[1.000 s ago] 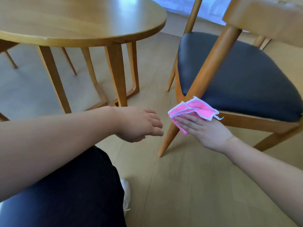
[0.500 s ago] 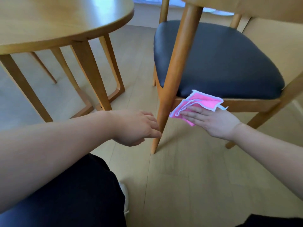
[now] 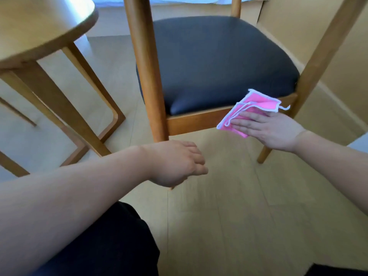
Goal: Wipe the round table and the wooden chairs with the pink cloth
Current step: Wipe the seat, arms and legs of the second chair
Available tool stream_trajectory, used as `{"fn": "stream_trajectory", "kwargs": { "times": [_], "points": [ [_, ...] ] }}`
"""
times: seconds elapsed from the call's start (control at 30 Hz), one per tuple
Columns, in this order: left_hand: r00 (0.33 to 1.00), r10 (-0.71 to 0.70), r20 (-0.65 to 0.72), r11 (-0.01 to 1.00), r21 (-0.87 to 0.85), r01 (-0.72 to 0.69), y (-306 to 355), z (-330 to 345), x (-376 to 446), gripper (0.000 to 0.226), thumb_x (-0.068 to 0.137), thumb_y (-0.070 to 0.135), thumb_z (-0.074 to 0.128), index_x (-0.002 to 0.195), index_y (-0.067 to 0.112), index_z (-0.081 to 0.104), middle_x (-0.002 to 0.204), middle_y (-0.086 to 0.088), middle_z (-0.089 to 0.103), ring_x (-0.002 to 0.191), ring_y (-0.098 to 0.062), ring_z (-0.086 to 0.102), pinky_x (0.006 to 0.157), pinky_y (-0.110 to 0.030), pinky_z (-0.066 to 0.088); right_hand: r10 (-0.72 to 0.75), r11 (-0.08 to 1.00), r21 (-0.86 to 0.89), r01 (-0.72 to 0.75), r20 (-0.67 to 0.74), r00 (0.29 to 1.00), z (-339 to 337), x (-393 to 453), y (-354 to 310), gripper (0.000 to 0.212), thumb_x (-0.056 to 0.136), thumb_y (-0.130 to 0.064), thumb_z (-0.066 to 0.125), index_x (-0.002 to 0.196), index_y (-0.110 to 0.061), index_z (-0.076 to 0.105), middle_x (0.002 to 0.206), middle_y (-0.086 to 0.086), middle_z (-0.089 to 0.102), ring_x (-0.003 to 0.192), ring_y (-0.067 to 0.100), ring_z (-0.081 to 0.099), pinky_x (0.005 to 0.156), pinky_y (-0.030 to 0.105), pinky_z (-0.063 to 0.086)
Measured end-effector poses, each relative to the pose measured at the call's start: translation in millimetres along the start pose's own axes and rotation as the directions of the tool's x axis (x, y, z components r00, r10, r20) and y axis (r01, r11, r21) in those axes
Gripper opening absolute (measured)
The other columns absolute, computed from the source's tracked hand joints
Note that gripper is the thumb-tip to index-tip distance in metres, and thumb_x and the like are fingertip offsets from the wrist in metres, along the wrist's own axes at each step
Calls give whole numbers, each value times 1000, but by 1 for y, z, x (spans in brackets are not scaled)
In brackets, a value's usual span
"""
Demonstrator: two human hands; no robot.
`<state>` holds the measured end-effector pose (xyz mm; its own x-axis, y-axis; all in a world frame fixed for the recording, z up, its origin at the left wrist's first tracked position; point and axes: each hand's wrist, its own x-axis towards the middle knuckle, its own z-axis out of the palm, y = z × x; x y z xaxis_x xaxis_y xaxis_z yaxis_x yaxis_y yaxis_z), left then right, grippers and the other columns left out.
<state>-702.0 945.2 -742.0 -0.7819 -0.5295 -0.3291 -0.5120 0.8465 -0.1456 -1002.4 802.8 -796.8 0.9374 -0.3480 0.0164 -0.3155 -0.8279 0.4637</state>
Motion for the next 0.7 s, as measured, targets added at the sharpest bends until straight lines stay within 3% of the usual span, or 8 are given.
{"fn": "stream_trajectory", "kwargs": {
  "times": [0.07,0.13,0.2,0.27,0.33,0.4,0.57,0.7],
  "points": [
    [1000,14,-14,1000,10,-14,2,0,6,51,92,18,48,142,20,39,140,-2,47,131,-22,36,114,-35,20,7,999,-38,-9,-43,999,6,-15,13,57,85,-7,26,141,-11,35,146,-1,36,137,23,28,114,35,12],
    [1000,17,-13,1000,7,-17,0,1,10,51,91,18,49,141,20,40,139,-2,47,131,-22,37,114,-35,21,69,995,-77,-69,5,998,14,-30,21,60,83,-7,27,143,-11,35,145,-1,35,143,19,18,115,35,8],
    [999,14,-49,1000,13,-14,-3,4,11,51,90,16,50,140,19,41,139,-2,48,130,-23,38,114,-35,20,123,987,-111,-119,35,992,23,-46,33,67,83,-6,27,150,-11,23,148,-1,32,145,17,6,113,38,14],
    [997,11,-76,1000,11,-10,-5,8,14,50,90,17,50,140,19,41,139,-2,48,130,-23,38,116,-35,19,179,978,-125,-168,78,981,28,-62,40,72,83,-6,26,152,-17,9,150,-1,29,145,17,7,110,40,19],
    [998,0,-67,1000,4,0,-7,8,16,50,91,19,50,141,20,41,140,-2,47,131,-23,37,117,-34,16,177,972,-167,-163,68,982,34,-74,47,72,84,-9,25,152,-19,5,150,-1,29,147,18,3,113,41,15],
    [997,-15,-80,1000,-5,15,-8,9,19,50,92,21,49,141,21,40,141,-2,46,132,-22,37,116,-32,13,204,966,-181,-186,89,975,38,-79,52,70,85,-10,25,152,-18,7,150,-1,30,147,20,4,116,40,6],
    [990,-21,-140,1000,-25,17,-8,8,30,49,92,24,50,140,25,41,140,0,48,132,-21,39,114,-28,11,303,941,-153,-302,-16,953,47,-88,45,63,86,-10,31,148,-14,26,149,1,31,142,26,22,114,46,13],
    [994,-3,-107,1000,-11,2,-5,8,40,51,92,26,50,142,25,38,142,1,45,133,-21,36,115,-29,10,356,921,-142,-364,-78,931,51,-85,34,55,87,-11,29,142,-8,34,147,4,33,138,32,26,115,46,7]
  ]
}}
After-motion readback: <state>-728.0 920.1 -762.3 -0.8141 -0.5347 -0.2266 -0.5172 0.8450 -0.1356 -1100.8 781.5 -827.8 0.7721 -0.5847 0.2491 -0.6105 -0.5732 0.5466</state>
